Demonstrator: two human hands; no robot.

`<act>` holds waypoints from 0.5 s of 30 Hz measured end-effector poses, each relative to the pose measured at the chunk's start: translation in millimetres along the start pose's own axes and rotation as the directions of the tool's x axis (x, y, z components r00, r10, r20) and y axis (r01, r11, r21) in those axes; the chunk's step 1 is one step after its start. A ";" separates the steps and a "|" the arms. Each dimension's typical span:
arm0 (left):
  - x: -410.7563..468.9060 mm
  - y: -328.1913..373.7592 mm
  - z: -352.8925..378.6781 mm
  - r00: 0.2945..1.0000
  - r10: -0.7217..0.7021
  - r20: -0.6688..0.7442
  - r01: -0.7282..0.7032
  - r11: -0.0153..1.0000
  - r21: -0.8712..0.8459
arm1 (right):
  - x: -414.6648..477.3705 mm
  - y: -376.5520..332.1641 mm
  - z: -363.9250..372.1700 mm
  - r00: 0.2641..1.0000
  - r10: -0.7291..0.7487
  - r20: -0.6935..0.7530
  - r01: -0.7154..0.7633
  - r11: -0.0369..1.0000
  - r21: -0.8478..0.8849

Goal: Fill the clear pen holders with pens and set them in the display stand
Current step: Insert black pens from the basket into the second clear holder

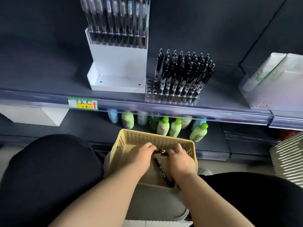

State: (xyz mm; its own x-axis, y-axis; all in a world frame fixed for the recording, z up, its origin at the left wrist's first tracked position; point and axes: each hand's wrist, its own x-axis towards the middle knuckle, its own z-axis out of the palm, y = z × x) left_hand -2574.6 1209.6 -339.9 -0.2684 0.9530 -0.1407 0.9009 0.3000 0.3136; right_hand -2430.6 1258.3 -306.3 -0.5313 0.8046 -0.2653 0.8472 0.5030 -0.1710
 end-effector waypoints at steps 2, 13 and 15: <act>-2.7 -1.2 -6.8 0.997 -0.064 -0.034 0.059 0.988 -0.140 | -2.5 -4.4 -1.2 0.998 0.012 -0.054 -0.007 0.996 0.091; -11.2 21.4 -106.4 0.924 -0.091 -0.371 -0.135 0.831 -0.540 | 3.4 -37.6 -80.4 0.875 0.035 -0.484 0.269 0.796 0.543; -5.7 24.6 -132.9 0.880 -0.097 -0.465 -0.219 0.785 -0.579 | 6.8 -41.5 -108.0 0.836 0.044 -0.546 0.339 0.741 0.579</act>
State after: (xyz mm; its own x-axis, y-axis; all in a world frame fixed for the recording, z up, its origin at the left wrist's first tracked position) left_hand -2596.3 1217.2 -206.5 -0.4825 0.8292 0.2822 0.5686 0.0514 0.8210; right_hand -2469.0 1277.0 -198.5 -0.4045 0.8678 0.2887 0.4459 0.4627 -0.7662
